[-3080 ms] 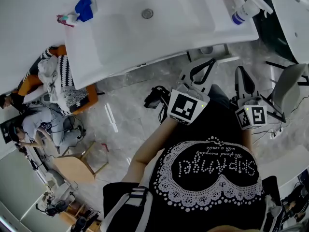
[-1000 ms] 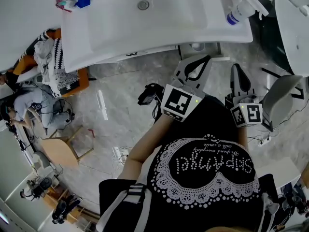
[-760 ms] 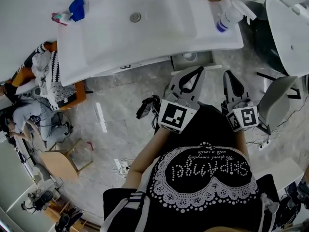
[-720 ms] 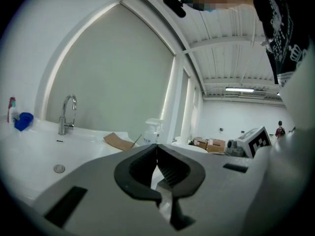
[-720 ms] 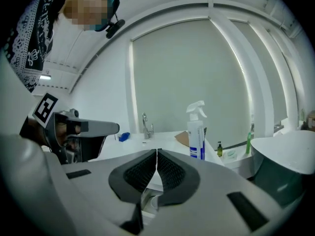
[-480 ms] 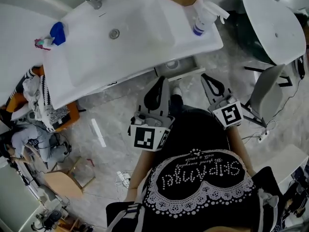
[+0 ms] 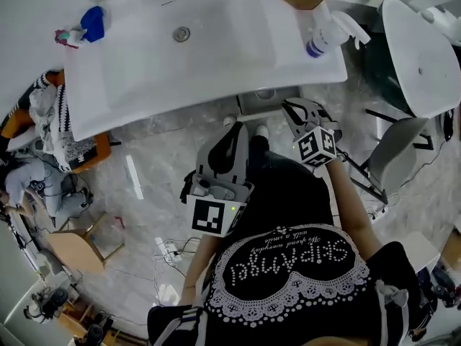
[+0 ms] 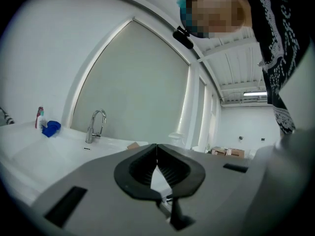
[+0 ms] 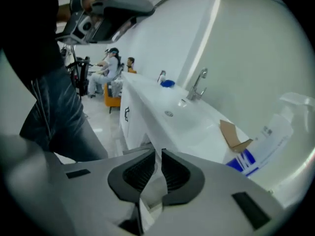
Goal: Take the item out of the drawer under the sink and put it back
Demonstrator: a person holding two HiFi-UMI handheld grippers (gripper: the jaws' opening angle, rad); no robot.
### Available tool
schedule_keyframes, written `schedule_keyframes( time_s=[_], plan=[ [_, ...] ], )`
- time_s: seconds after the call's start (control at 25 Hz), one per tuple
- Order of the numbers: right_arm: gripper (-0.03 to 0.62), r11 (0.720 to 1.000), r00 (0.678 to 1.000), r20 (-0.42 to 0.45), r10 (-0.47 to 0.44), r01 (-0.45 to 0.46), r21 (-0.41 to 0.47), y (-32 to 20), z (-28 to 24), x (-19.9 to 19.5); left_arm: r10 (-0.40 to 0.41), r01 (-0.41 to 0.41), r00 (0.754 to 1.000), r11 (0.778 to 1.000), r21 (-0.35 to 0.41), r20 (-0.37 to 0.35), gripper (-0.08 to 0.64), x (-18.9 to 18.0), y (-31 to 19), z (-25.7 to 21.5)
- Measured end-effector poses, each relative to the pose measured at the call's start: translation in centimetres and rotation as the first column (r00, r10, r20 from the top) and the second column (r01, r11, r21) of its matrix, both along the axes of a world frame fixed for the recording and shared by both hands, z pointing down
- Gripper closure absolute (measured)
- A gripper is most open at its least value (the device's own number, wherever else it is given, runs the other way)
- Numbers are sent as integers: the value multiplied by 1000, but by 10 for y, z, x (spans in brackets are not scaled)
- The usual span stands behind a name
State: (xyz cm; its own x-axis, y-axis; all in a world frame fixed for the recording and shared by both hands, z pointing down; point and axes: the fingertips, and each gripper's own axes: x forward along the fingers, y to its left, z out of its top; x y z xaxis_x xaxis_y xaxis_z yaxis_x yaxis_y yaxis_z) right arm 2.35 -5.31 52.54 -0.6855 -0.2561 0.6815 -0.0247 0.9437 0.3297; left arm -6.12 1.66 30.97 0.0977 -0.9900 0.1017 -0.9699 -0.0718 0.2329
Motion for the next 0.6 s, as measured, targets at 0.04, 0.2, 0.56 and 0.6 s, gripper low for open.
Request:
schedule_keyframes(
  time_s=[0.04, 0.2, 0.56, 0.6],
  plan=[
    [555, 999, 999, -34, -37, 37, 0, 1, 11, -4, -18, 18, 1000, 1000, -6, -8, 554, -2, 1, -1],
    [525, 986, 973, -162, -163, 164, -11, 5, 55, -20, -80, 79, 997, 996, -44, -17, 554, -17, 6, 1],
    [525, 959, 903, -330, -273, 281, -24, 3, 125, -42, -167, 162, 986, 976, -143, -24, 554, -37, 24, 15],
    [525, 962, 903, -337, -268, 272, -35, 2, 131, -42, -176, 171, 984, 974, -151, -21, 554, -37, 26, 17]
  ],
)
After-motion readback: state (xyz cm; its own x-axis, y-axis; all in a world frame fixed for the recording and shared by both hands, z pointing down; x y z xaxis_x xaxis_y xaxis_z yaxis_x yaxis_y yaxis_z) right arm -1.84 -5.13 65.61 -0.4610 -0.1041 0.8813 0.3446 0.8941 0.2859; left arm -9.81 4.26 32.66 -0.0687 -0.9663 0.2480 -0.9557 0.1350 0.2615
